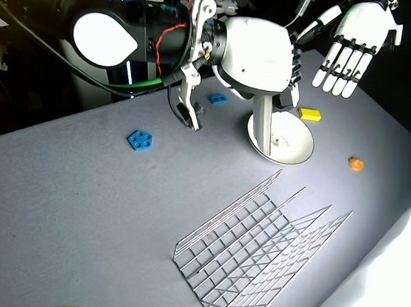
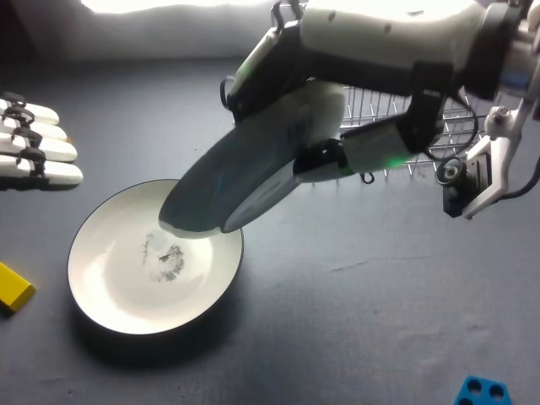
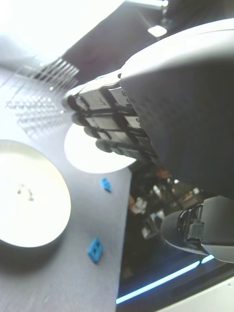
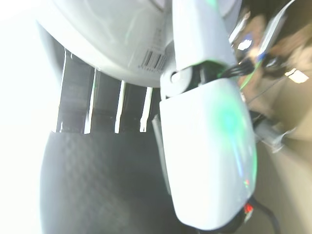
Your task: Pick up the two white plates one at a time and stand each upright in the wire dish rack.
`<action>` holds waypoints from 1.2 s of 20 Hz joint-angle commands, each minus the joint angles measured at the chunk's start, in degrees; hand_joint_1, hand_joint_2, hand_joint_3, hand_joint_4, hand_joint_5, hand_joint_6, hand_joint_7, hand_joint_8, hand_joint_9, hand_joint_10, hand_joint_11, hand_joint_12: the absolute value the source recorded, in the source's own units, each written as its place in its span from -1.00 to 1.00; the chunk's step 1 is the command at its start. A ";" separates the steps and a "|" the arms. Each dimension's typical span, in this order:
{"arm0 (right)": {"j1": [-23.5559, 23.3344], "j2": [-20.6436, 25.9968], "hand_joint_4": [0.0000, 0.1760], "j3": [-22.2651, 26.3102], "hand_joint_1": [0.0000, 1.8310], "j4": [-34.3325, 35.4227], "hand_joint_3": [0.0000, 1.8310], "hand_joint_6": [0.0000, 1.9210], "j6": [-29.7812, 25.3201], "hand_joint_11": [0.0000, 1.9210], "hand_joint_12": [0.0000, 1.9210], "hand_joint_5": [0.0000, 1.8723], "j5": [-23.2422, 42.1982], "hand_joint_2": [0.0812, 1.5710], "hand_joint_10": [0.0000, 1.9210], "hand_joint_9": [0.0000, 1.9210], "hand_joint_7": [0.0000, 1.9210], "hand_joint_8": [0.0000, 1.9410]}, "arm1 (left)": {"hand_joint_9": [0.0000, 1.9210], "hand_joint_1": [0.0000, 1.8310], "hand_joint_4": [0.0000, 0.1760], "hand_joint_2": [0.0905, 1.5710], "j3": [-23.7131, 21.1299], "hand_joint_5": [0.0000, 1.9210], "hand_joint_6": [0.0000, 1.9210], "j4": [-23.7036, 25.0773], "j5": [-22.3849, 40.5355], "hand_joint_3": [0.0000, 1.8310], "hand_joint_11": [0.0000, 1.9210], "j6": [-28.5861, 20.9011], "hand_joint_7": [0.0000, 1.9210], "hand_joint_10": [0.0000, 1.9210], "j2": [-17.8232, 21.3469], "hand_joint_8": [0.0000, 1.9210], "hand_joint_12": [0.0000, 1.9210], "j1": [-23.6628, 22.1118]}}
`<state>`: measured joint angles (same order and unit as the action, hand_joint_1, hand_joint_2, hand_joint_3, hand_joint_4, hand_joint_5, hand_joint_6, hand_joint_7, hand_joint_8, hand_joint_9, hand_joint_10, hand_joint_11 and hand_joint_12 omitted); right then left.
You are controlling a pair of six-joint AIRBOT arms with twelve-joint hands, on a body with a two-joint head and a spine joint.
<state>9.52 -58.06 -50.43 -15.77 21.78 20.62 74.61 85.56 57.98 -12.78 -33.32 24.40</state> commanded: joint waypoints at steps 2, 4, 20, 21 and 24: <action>-1.75 0.51 -1.00 -1.35 0.63 1.25 -1.00 0.02 -7.28 -0.10 0.52 0.03 6.55 0.33 -0.16 0.08 0.10 -0.23 | -1.00 -1.00 -1.00 0.33 1.91 -1.00 -1.00 -4.24 1.02 -0.99 -1.00 -0.19 -1.00 -1.00 -0.86 -1.00 -1.00 -0.79; -2.23 0.76 -1.00 -2.49 0.63 1.26 -1.00 0.05 -12.10 -0.10 0.52 0.01 6.65 0.33 -0.15 0.07 0.11 -0.23 | -1.00 -1.00 -1.00 0.33 2.97 -1.00 -1.00 -4.15 0.89 -0.99 -1.00 -0.19 -1.00 -1.00 -1.91 -1.00 -1.00 -0.81; -6.27 1.37 -1.00 -10.12 0.51 19.36 -1.00 0.12 -19.51 -0.05 -0.04 0.00 4.81 0.34 -0.03 0.08 0.10 -0.17 | -1.00 -1.00 -1.00 0.34 -1.56 -1.00 -1.00 0.49 -0.83 -0.99 -1.00 -0.61 -1.00 -1.00 -4.45 -1.00 -1.00 0.40; -6.63 1.36 -1.00 -10.56 0.61 19.96 -1.00 0.07 -19.47 -0.10 0.41 0.01 3.96 0.34 -0.14 0.08 0.10 -0.20 | -1.00 -1.00 -1.00 0.34 -1.53 -1.00 -1.00 0.93 -1.48 -0.99 -1.00 -0.61 -1.00 -1.00 -4.90 -1.00 -1.00 0.83; -7.79 1.36 -1.00 -11.64 0.63 21.06 -1.00 0.08 -19.40 -0.13 0.53 -0.01 1.64 0.34 -0.18 0.09 0.08 -0.17 | -1.00 -1.00 -1.00 0.33 -1.60 -1.00 -1.00 0.90 -2.81 -1.00 -1.00 -0.59 -1.00 -1.00 -6.40 -1.00 -1.00 3.98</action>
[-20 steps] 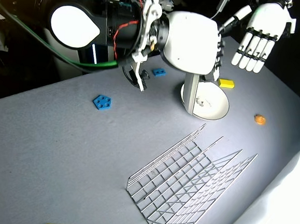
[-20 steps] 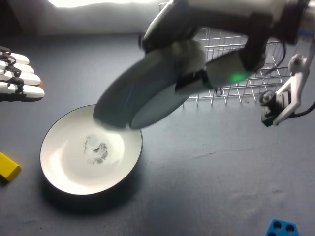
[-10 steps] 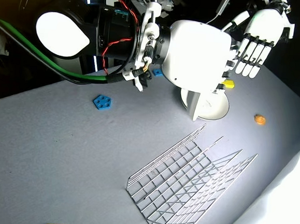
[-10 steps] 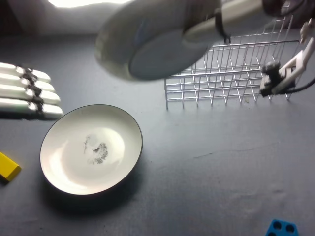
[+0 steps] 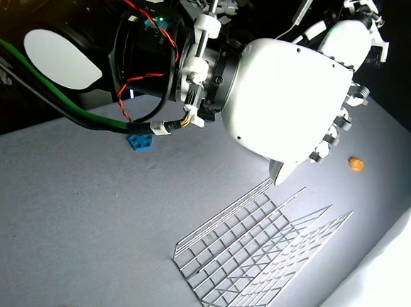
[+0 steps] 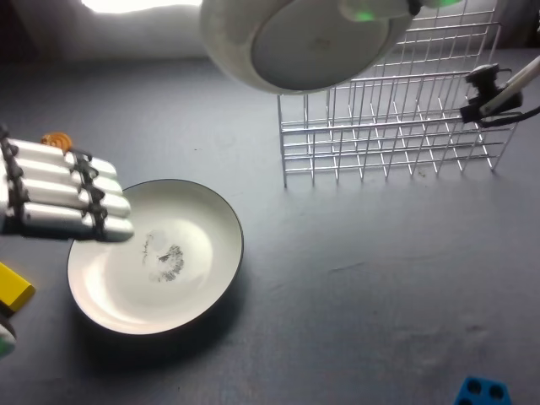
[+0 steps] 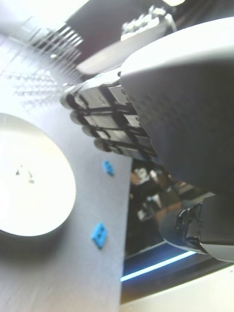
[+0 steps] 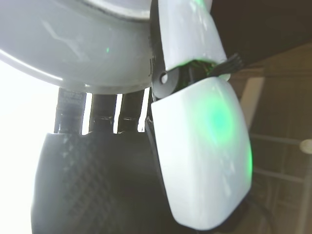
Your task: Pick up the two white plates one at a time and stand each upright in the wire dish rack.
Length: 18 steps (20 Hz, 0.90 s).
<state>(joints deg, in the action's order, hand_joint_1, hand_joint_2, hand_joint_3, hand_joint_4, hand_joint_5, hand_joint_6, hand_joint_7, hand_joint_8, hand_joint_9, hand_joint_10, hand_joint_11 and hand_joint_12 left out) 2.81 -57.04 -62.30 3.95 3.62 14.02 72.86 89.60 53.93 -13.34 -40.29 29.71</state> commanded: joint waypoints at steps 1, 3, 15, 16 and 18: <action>-1.38 0.32 -1.00 -0.16 0.63 1.72 -1.00 0.07 -1.26 -0.12 0.52 0.00 7.66 0.34 -0.19 0.10 0.08 -0.18 | -1.00 -1.00 -1.00 0.33 0.17 -1.00 -1.00 -3.22 0.89 -1.00 -1.00 -0.02 -1.00 -1.00 0.06 -1.00 -1.00 -0.09; -1.92 0.31 -1.00 -0.97 0.63 1.80 -1.00 0.07 -1.62 -0.13 0.53 -0.01 6.62 0.34 -0.20 0.10 0.08 -0.18 | -1.00 -1.00 -1.00 0.33 0.47 -1.00 -1.00 -3.42 0.89 -1.00 -1.00 0.33 -1.00 -1.00 -0.76 -1.00 -1.00 1.64; -1.44 0.34 -1.00 -4.28 0.61 -2.37 -1.00 -0.02 -6.52 -0.10 0.40 0.06 8.68 0.32 -0.14 0.08 0.15 -0.28 | -1.00 -1.00 -1.00 0.33 3.36 -1.00 -1.00 -6.82 -1.12 -1.00 -1.00 5.63 -1.00 -1.00 -4.79 -1.00 -1.00 2.31; -1.32 0.34 -1.00 -4.50 0.63 -2.36 -1.00 -0.02 -6.67 -0.13 0.54 0.05 8.69 0.33 -0.16 0.08 0.13 -0.27 | -1.00 -1.00 -1.00 0.33 3.38 -1.00 -1.00 -6.82 -1.11 -1.00 -1.00 5.73 -1.00 -1.00 -5.21 -1.00 -1.00 2.22; -0.87 0.34 -1.00 -5.00 0.63 -2.35 -1.00 -0.01 -7.37 -0.12 0.52 0.05 8.70 0.32 -0.20 0.11 0.14 -0.29 | -1.00 -1.00 -1.00 0.32 3.66 -1.00 -1.00 -6.82 -0.93 -1.00 -1.00 6.42 -1.00 -1.00 -6.08 -1.00 -1.00 2.26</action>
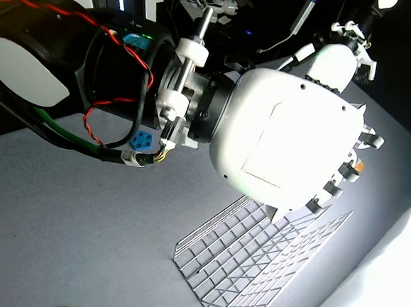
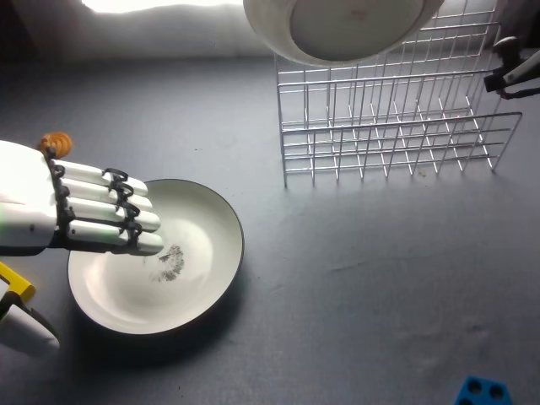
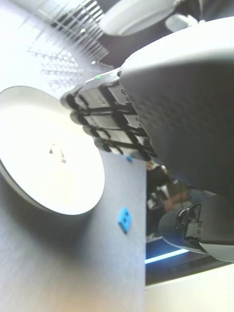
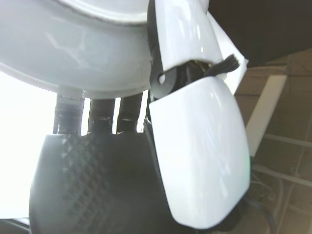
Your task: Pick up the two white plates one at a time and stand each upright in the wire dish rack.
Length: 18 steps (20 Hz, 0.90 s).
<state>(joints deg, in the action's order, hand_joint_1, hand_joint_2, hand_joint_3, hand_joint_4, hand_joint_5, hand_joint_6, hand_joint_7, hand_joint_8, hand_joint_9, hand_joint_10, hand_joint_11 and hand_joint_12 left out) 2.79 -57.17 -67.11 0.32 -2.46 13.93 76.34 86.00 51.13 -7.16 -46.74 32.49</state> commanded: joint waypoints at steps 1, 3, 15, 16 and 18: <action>-0.71 0.45 -1.00 -0.60 0.63 1.28 -1.00 0.03 -1.55 -0.11 0.52 0.03 8.79 0.33 -0.19 0.09 0.13 -0.27 | -1.00 -1.00 -1.00 0.33 0.72 -1.00 -1.00 -3.20 1.93 -1.00 -1.00 0.39 -1.00 -1.00 -0.31 -1.00 -1.00 -0.50; -0.58 0.44 -1.00 -1.23 0.64 1.27 -1.00 -0.03 -1.55 -0.12 0.50 0.08 9.59 0.31 -0.26 0.13 0.18 -0.33 | -1.00 -1.00 -1.00 0.33 2.33 -1.00 -1.00 -3.20 1.89 -1.00 -1.00 0.39 -1.00 -1.00 -1.47 -1.00 -1.00 -0.50; 0.20 0.72 -1.00 -4.78 0.63 1.26 -1.00 0.14 -2.37 -0.16 0.57 -0.04 8.11 0.36 -0.11 0.05 0.04 -0.10 | -1.00 -1.00 -1.00 0.33 3.07 -1.00 -1.00 -3.20 0.52 -1.00 -1.00 -0.27 -1.00 -1.00 -1.05 -1.00 -1.00 -0.77; 0.31 0.74 -1.00 -5.13 0.63 1.26 -1.00 0.14 -2.78 -0.17 0.57 -0.04 8.09 0.36 -0.11 0.05 0.05 -0.11 | -1.00 -1.00 -1.00 0.33 2.98 -1.00 -1.00 -3.20 0.51 -1.00 -1.00 -0.30 -1.00 -1.00 -0.93 -1.00 -1.00 -0.77; 0.75 0.74 -1.00 -5.97 0.64 1.24 -1.00 0.06 -4.37 -0.13 0.53 -0.01 8.03 0.34 -0.19 0.11 0.09 -0.17 | -1.00 -1.00 -1.00 0.32 2.88 -1.00 -1.00 -3.20 0.51 -1.00 -1.00 -0.36 -1.00 -1.00 -0.65 -1.00 -1.00 -0.77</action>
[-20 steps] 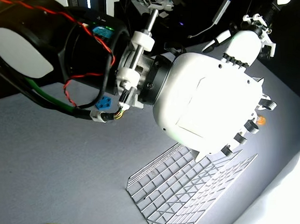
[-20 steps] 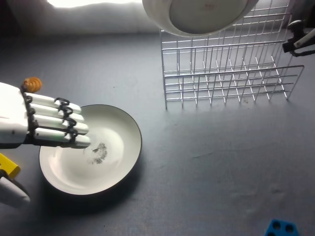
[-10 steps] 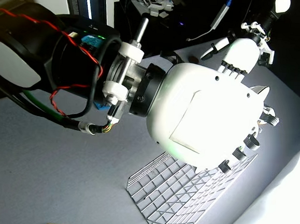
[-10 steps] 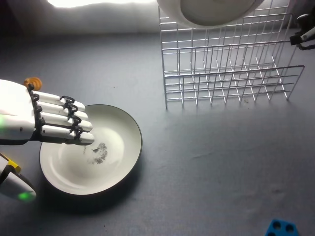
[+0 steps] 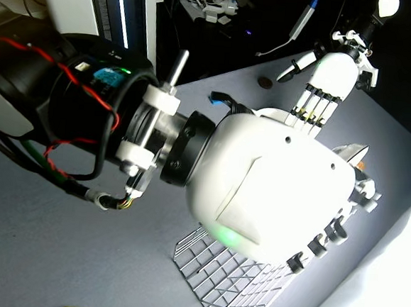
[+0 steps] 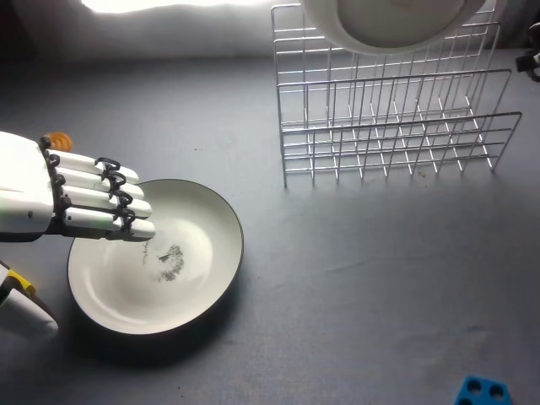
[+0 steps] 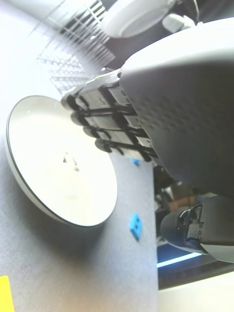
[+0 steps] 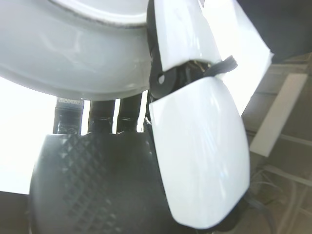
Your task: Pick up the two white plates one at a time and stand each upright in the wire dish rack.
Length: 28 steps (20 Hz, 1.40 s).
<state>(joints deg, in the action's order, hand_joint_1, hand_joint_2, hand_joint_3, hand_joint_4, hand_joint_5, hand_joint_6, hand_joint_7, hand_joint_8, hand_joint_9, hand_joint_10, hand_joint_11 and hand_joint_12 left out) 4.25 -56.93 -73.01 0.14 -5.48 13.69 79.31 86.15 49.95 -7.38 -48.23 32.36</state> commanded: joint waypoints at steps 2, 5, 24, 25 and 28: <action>-0.56 0.50 -1.00 -0.61 0.64 0.61 -1.00 0.08 -3.59 -0.14 0.54 -0.02 7.13 0.34 -0.16 0.08 0.08 -0.15 | -1.00 -1.00 -1.00 0.32 -0.09 -1.00 -1.00 -3.34 1.73 -1.00 -1.00 -0.16 -1.00 -1.00 1.26 -1.00 -1.00 -0.54; -0.27 0.65 -1.00 -0.82 0.64 0.13 -1.00 0.11 -5.04 -0.16 0.54 -0.05 6.27 0.34 -0.23 0.15 0.09 -0.17 | -1.00 -1.00 -1.00 0.33 0.57 -1.00 -1.00 -3.35 2.13 -1.00 -1.00 -0.16 -1.00 -1.00 1.47 -1.00 -1.00 0.51; 3.31 0.68 -1.00 -4.25 0.64 0.14 -1.00 0.10 -9.41 -0.13 0.52 -0.03 4.88 0.33 -0.22 0.12 0.11 -0.21 | -1.00 -1.00 -1.00 0.33 2.17 -1.00 -1.00 -3.36 -0.85 -1.00 -1.00 -1.50 -1.00 -1.00 0.14 -1.00 -1.00 3.20; 3.60 0.63 -1.00 -4.50 0.64 0.14 -1.00 0.10 -9.40 -0.12 0.52 -0.03 4.99 0.33 -0.20 0.11 0.10 -0.19 | -1.00 -1.00 -1.00 0.33 2.26 -1.00 -1.00 -3.36 -0.98 -1.00 -1.00 -2.00 -1.00 -1.00 0.02 -1.00 -1.00 3.28; 4.79 0.12 -1.00 -5.61 0.63 -0.12 -1.00 0.07 -9.39 -0.15 0.55 0.00 5.77 0.34 -0.14 0.07 0.08 -0.17 | -1.00 -1.00 -1.00 0.33 2.51 -1.00 -1.00 -3.36 -2.36 -1.00 -1.00 -2.69 -1.00 -1.00 -0.26 -1.00 -1.00 3.68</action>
<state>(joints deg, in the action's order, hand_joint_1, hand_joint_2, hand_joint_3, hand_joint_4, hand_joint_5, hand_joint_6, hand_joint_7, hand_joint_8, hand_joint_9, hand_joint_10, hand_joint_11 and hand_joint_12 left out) 9.91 -57.25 -78.50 -1.39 -13.45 10.90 81.47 86.06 46.65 -9.96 -48.75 36.25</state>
